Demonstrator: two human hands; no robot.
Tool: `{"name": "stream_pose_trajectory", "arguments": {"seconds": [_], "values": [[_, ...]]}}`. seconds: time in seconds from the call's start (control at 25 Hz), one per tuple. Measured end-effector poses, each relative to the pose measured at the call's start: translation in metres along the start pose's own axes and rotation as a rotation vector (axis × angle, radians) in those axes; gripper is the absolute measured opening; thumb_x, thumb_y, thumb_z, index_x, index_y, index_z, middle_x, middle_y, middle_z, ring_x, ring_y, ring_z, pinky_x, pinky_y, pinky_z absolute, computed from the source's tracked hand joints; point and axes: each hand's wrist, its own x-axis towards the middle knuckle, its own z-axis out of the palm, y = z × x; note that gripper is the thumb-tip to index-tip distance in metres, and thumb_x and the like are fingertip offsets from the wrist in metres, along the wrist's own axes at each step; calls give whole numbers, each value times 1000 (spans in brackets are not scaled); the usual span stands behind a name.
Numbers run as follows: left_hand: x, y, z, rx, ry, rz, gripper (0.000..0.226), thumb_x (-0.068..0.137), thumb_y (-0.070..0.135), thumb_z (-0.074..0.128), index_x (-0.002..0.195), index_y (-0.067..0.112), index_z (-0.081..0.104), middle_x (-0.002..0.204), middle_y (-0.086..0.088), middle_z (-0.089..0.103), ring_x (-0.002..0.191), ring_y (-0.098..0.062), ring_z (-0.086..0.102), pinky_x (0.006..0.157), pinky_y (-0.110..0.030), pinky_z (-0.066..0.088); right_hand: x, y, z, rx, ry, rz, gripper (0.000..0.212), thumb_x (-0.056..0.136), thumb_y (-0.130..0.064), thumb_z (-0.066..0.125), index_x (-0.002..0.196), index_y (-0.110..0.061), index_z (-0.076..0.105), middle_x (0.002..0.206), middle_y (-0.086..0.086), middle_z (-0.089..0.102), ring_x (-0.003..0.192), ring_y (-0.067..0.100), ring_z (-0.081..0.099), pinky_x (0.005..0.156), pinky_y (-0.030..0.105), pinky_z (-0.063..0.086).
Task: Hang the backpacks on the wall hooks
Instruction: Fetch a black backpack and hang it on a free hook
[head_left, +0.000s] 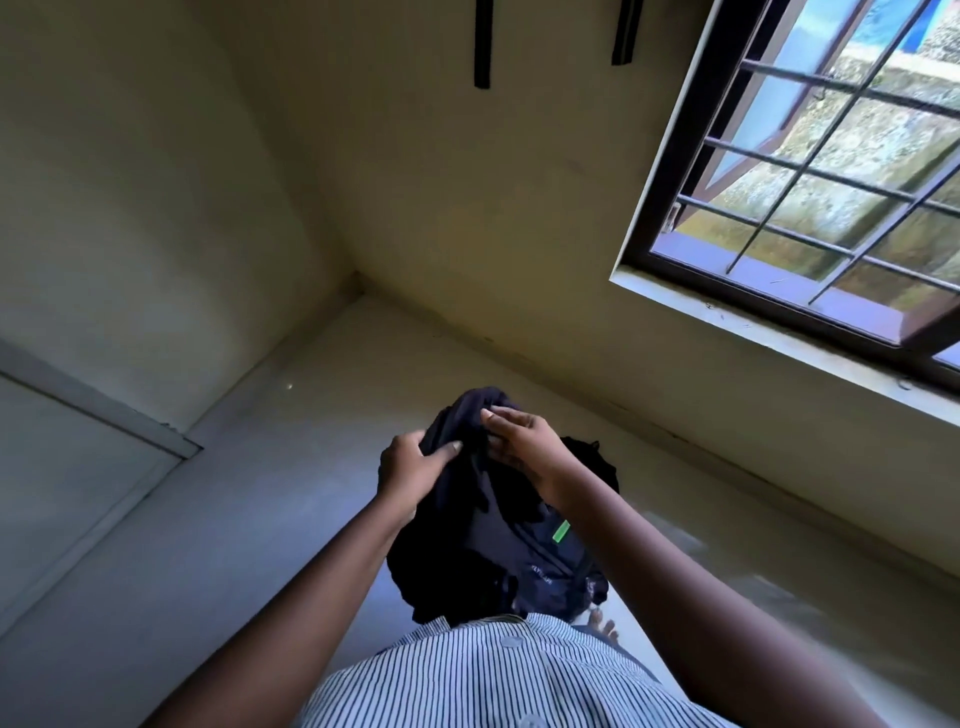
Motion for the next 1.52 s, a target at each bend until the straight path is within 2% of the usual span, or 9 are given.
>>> {"name": "stream_pose_trajectory", "arguments": {"seconds": [0.16,0.36,0.48,0.68,0.8,0.96,1.12,1.28,1.52], "values": [[0,-2,14,-521,13,-224,26,81,22,68,99,2,67,95,-17,69,89,-30,66,84,-41,53,-12,24,-2,-160,37,-90,36,90,-17,60,124,-7,57,119,5,63,102,15,60,78,13,51],[-15,12,7,-687,-67,-231,32,86,22,63,111,2,62,114,-19,64,97,-29,61,87,-39,49,-15,36,-15,7,213,-73,9,82,-24,69,79,-17,73,96,15,73,72,16,62,78,37,50],[-28,18,-3,-455,-229,-179,50,92,27,54,136,7,44,139,-11,50,123,-25,50,97,-33,39,-15,17,-6,-282,252,-197,17,84,-31,66,84,-16,74,81,10,73,62,14,65,68,29,49],[-39,-2,-13,-47,-110,97,56,94,4,43,147,15,25,153,-8,34,139,-19,35,112,-29,27,-13,24,32,-900,49,-396,27,92,-31,53,105,-15,70,102,17,72,99,32,65,74,32,45],[-21,-4,-43,-52,-187,210,51,96,5,39,144,22,32,148,-3,42,134,-15,40,113,-30,32,-1,3,51,-1031,-84,-551,27,93,-32,51,110,-17,67,107,16,71,101,33,64,78,35,47],[30,9,-96,-267,-413,281,47,90,0,53,135,14,45,120,1,58,113,-7,52,91,-12,44,32,-49,74,-1001,-60,-689,22,93,-27,52,97,-14,69,98,11,72,93,29,65,79,36,48],[86,30,-138,-367,-156,366,19,87,11,61,101,0,68,83,2,64,84,-10,54,72,-24,42,54,-111,128,-936,-41,-727,24,93,-27,53,90,-11,71,74,1,67,63,2,53,59,12,39],[115,71,-200,-603,-81,455,17,83,18,65,71,21,77,67,13,71,70,-4,59,70,-23,45,82,-179,183,-787,-38,-725,25,91,-30,57,69,-22,66,53,-9,54,44,-1,41,51,20,33],[173,133,-309,-431,124,712,16,84,17,66,69,19,72,70,-3,62,74,-10,52,66,-27,36,123,-249,235,-741,17,-707,17,86,-20,65,101,-13,69,84,1,59,79,14,53,68,27,38]]}}
